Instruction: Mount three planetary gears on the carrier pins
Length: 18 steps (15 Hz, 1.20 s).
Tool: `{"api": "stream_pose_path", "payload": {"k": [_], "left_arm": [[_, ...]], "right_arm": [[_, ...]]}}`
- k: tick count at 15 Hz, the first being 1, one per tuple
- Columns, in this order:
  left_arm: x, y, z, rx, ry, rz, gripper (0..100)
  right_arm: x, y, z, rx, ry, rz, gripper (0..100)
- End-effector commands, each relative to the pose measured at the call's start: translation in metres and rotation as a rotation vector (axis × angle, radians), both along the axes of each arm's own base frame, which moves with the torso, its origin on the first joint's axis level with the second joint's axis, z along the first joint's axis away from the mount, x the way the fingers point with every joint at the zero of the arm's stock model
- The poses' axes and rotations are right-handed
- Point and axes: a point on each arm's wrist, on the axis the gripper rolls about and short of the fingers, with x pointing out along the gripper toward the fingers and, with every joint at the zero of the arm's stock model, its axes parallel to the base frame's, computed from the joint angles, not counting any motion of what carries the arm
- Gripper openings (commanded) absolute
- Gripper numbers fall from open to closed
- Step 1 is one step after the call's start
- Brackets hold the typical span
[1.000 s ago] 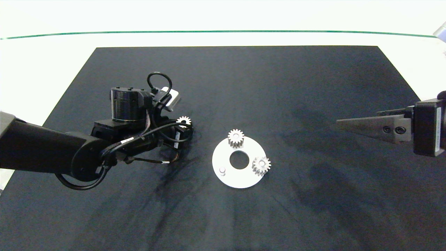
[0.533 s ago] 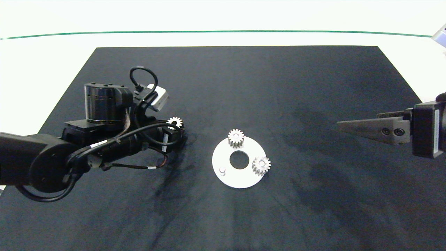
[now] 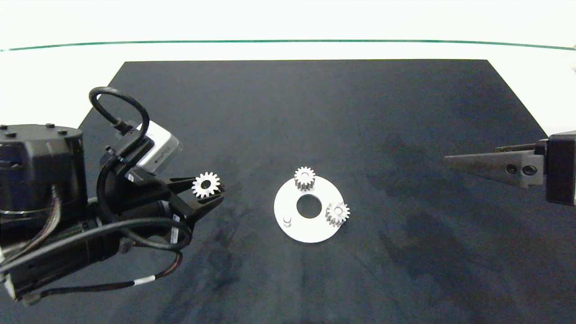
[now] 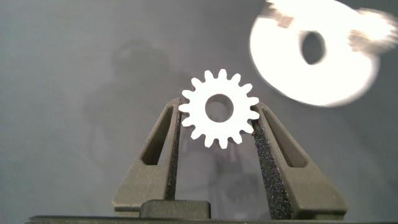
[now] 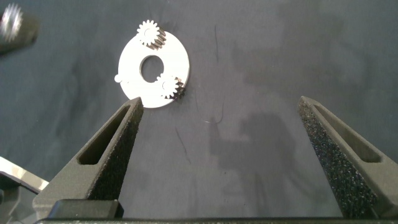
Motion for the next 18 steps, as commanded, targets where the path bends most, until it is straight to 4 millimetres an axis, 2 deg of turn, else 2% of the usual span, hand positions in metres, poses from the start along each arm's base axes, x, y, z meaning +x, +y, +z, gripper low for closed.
{"api": "stream_pose_path", "payload": {"k": [1, 5, 13, 15, 18], "left_arm": [[-0.041, -0.001, -0.002, -0.02, -0.024, -0.07, 22], [-0.055, -0.029, -0.011, -0.008, 0.005, -0.134, 22], [-0.029, -0.071, -0.036, -0.023, -0.01, -0.153, 22], [-0.035, -0.075, -0.04, -0.014, -0.004, -0.175, 22], [-0.031, -0.081, -0.052, 0.018, 0.016, -0.159, 22]], "right_arm": [[-0.006, -0.004, 0.003, 0.009, -0.014, -0.001, 100], [-0.016, -0.01, 0.002, 0.016, -0.024, 0.003, 100], [-0.024, -0.016, 0.005, 0.029, -0.045, 0.001, 100], [-0.025, -0.016, 0.002, 0.025, -0.038, 0.002, 100], [-0.026, -0.017, 0.001, 0.024, -0.035, 0.0, 100]]}}
